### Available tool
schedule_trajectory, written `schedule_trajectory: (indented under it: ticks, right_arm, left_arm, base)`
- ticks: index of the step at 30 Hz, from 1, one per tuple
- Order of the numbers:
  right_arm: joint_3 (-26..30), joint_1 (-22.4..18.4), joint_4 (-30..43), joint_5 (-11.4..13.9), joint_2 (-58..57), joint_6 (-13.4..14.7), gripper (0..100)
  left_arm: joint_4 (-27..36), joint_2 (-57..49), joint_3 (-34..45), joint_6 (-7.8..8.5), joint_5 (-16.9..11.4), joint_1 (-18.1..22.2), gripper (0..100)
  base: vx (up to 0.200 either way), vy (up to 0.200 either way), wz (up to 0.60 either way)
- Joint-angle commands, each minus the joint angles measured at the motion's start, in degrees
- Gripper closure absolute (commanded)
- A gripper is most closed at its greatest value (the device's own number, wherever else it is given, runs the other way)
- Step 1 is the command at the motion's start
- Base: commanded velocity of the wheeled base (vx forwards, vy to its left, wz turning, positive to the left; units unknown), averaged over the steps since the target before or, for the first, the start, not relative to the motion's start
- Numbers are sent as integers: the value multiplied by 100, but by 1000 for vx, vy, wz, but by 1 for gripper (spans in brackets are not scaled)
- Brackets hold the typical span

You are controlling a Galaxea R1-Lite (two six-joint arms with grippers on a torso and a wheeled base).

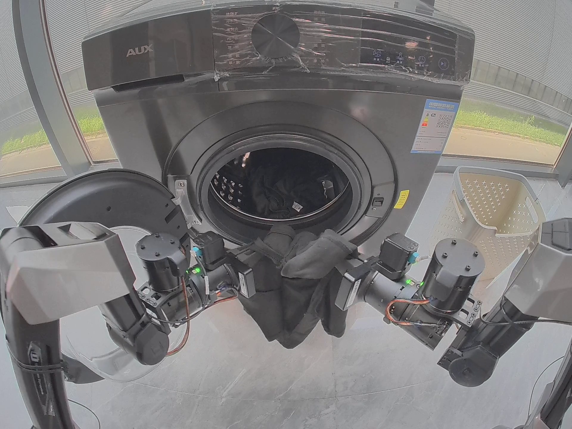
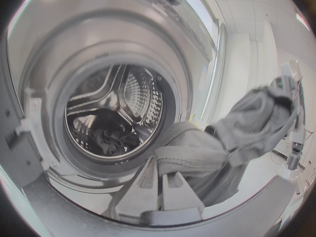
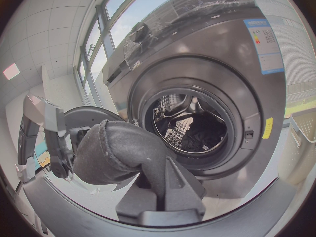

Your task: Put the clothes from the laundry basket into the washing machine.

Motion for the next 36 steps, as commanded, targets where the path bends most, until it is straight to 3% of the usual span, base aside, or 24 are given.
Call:
schedule_trajectory:
  ticks: [1, 17, 23, 26, 36]
  right_arm:
    - [612, -200, -279, 71, 13, 146, 100]
    - [1482, -455, -296, 80, -250, 208, 100]
    - [1491, -455, -287, 89, -312, 217, 100]
    - [1482, -481, -296, 71, -277, 217, 100]
    - [1306, -789, -296, 36, -303, 199, 100]
  left_arm:
    - [1, -1234, 655, -68, -1, 2, 100]
    - [-7, -1814, 1349, -68, -27, -138, 100]
    - [-7, -2078, 1358, -94, -27, -138, 100]
    - [-7, -2096, 1376, -33, -27, -147, 100]
    - [-7, -2201, 1384, -50, -36, -112, 100]
  base:
    - [0, 0, 0]
    - [0, 0, 0]
    - [0, 0, 0]
    - [0, 0, 0]
    - [0, 0, 0]
